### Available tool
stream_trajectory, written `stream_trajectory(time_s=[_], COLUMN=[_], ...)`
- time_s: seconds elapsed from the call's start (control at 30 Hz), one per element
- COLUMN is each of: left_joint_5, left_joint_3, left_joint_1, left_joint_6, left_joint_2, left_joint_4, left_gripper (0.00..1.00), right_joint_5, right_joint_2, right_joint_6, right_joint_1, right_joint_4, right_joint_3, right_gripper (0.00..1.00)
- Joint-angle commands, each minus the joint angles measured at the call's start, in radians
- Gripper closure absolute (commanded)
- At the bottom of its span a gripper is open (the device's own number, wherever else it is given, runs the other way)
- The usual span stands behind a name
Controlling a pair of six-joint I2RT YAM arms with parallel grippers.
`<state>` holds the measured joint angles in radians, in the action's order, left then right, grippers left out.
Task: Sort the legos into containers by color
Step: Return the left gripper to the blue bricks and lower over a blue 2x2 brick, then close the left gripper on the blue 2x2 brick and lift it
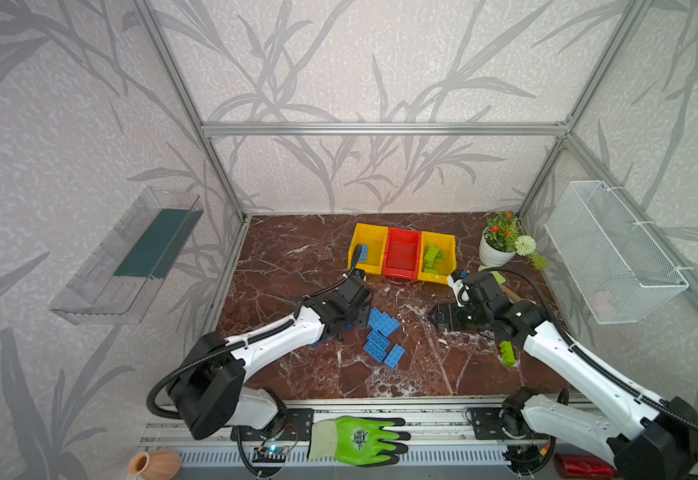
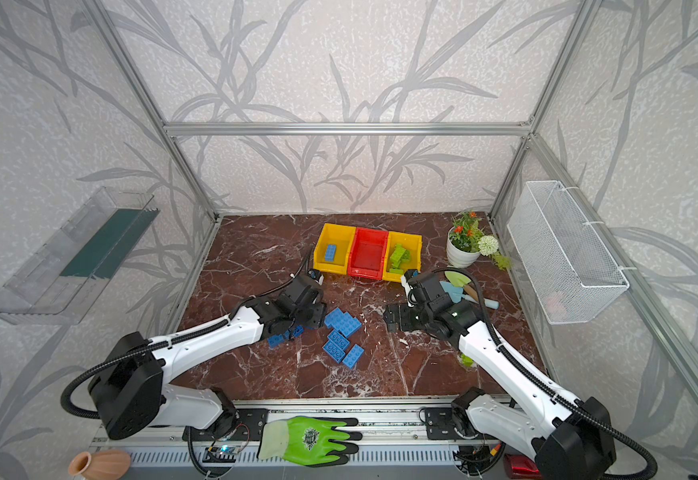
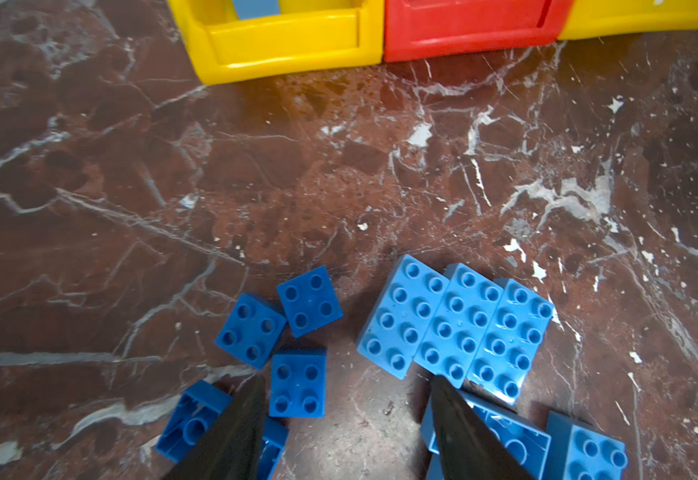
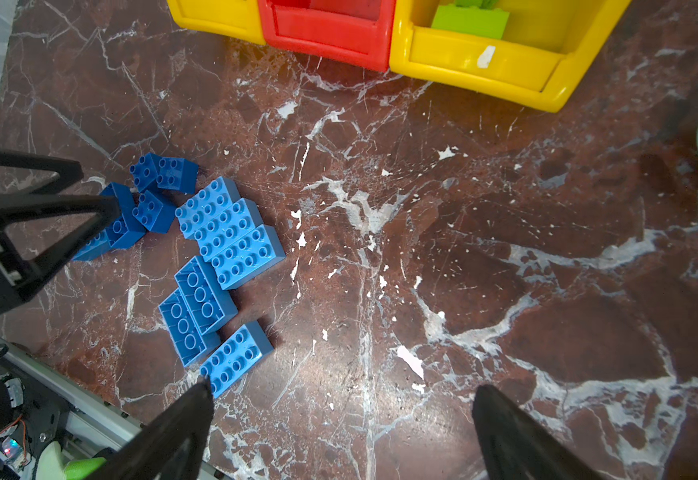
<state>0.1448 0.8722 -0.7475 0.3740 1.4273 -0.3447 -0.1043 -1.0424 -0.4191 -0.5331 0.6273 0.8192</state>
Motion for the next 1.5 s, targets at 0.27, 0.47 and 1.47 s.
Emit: stream_trajectory(time_s=[0.27,0.47,1.47], left_joint_5=[-0.065,-0.082,-0.106], left_joint_3=[0.061,0.071,0.165], left_joint_1=[-0.124,-0.256,-0.331], left_joint_6=[-0.002,0.055,0.135], left_joint_2=[0.085,0.088,0.333], left_joint_4=[0.027,0.026,-0.021], left_gripper=[0.39,0.40,0.45], right_joint_5=[0.064,0.118,0.140], right_joint_2=[0.065,0.101,0.295], right_joint_6=[-0.007,-0.020,-0.075], right_joint_1=[-0.005,-0.003,-0.002], right_joint_4=[0.057,0.087,0.184], right_joint_3=[-0.015,-0.028,-0.099], right_gripper=[0.03,0.03,0.03])
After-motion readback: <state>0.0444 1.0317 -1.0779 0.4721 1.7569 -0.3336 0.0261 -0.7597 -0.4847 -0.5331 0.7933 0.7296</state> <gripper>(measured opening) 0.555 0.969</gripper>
